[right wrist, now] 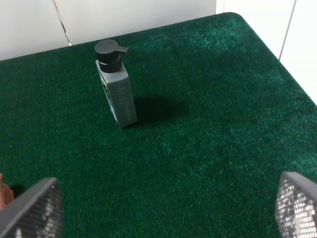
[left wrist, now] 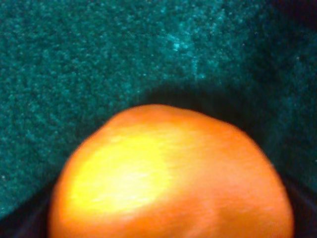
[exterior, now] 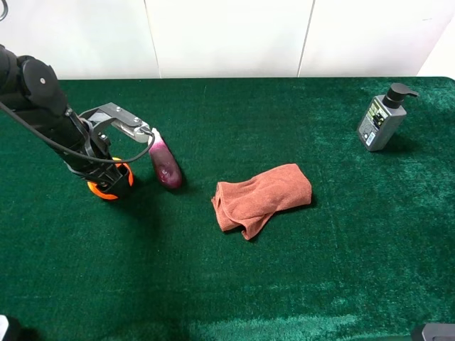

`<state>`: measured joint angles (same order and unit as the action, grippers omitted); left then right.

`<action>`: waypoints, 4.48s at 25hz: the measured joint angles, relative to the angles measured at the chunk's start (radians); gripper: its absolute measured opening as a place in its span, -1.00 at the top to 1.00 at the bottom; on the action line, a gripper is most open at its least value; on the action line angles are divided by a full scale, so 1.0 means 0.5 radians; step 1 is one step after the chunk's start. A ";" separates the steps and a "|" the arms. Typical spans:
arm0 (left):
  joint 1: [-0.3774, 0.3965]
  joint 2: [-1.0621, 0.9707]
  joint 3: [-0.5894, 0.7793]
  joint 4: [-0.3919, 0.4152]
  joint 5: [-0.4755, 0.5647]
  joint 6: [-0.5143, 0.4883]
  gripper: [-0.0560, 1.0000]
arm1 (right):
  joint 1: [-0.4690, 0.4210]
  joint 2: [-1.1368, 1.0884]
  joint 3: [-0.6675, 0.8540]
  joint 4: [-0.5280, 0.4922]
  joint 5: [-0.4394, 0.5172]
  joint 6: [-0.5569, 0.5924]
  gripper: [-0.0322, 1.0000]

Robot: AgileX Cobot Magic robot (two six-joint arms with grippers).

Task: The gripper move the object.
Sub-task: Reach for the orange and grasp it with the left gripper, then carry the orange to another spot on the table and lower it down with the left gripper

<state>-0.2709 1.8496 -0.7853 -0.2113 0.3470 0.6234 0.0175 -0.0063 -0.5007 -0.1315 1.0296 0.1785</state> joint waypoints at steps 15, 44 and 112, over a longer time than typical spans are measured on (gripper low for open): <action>0.000 0.000 0.000 0.000 0.002 0.002 -0.52 | 0.000 0.000 0.000 0.000 0.000 0.000 -0.33; 0.000 -0.524 -0.341 0.004 0.624 -0.039 -0.52 | 0.000 0.000 0.000 0.000 0.000 0.000 -0.33; -1.116 1.489 -2.750 0.003 -0.313 -0.415 -0.52 | 0.000 0.000 0.000 0.006 0.000 0.000 -0.33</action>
<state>-0.8288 2.5943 -2.1605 -0.2099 0.1905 0.4157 0.0175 -0.0063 -0.5007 -0.1283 1.0296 0.1785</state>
